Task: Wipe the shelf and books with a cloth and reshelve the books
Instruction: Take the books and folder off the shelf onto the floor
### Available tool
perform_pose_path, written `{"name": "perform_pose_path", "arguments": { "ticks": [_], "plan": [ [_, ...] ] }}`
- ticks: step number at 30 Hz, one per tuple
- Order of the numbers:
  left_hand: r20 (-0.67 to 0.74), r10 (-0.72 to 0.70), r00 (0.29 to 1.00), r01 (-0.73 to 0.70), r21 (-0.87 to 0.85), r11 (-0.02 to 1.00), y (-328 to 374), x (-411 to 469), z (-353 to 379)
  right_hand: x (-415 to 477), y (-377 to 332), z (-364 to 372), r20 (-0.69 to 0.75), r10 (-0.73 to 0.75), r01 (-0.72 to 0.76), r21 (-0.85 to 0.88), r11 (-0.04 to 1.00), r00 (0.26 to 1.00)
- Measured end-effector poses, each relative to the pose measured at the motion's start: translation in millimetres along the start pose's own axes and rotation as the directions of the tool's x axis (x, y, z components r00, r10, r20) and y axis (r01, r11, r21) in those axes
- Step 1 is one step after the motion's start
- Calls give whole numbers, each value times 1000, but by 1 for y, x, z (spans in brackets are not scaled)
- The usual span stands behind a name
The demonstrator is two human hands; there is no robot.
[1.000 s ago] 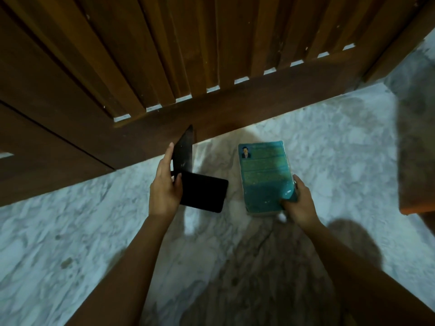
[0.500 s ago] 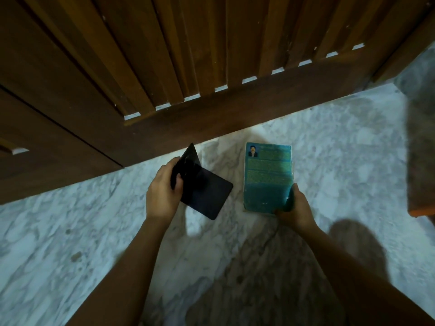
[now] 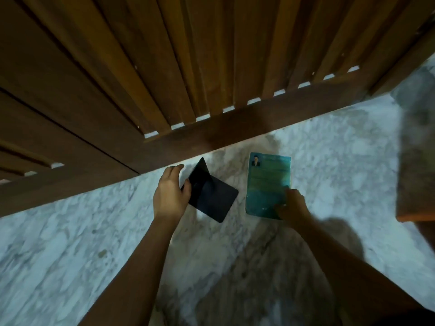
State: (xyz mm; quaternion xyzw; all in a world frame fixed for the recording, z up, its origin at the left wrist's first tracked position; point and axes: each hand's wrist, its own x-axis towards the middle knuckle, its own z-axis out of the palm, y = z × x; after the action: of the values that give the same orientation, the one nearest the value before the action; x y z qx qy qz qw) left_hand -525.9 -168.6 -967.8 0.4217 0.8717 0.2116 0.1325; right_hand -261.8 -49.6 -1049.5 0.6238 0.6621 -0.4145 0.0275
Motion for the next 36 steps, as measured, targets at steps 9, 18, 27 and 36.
{"name": "perform_pose_path", "arguments": {
  "ticks": [9, 18, 27, 36],
  "plan": [
    [189, 73, 979, -69, -32, 997, 115, 1, -139, -108, -133, -125, 78, -145, 155, -145, 977, 986],
    [327, 37, 944, -59, 56, 997, 272, 5, -308, -227, -244, -311, -31, -182, 181, -43, 983, 983],
    [413, 330, 849, -318, -99, 943, 430, -4, -386, -331, -285, -457, -303, -163, 193, 71, 979, 939],
    [532, 593, 604, -465, -368, 805, 518, -83, -335, -453, -187, -510, -621, 224, -2, 338, 941, 751]
  ]
}}
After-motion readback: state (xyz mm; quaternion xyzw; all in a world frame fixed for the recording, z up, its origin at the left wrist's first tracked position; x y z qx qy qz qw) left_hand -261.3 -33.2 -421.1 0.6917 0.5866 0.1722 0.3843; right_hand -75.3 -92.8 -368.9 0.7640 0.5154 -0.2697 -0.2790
